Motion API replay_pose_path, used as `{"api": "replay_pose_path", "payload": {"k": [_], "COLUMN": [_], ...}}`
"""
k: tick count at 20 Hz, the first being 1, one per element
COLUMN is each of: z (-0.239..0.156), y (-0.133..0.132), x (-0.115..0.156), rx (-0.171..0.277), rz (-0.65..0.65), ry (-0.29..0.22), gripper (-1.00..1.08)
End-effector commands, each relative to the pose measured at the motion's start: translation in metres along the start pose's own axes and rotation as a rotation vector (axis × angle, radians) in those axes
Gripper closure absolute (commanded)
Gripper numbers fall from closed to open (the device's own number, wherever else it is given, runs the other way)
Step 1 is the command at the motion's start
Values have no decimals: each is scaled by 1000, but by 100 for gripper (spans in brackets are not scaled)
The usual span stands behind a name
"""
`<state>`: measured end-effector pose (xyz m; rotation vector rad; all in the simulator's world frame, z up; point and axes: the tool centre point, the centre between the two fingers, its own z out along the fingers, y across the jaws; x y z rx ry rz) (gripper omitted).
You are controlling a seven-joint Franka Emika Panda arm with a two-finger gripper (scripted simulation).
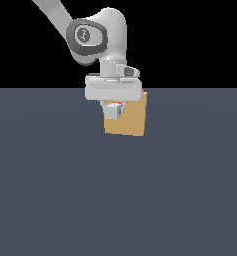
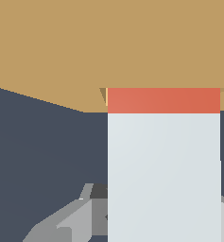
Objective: Insert the peg into the horizontal hole in a box.
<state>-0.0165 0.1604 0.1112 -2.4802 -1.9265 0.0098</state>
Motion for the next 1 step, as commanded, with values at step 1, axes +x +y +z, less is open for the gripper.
{"api": "replay_pose_path", "payload": {"k": [1], "z": [-2], "y": [1], "x": [9], "rx": [-7], "rz": [-4], "ry": [7], "gripper": [108]}}
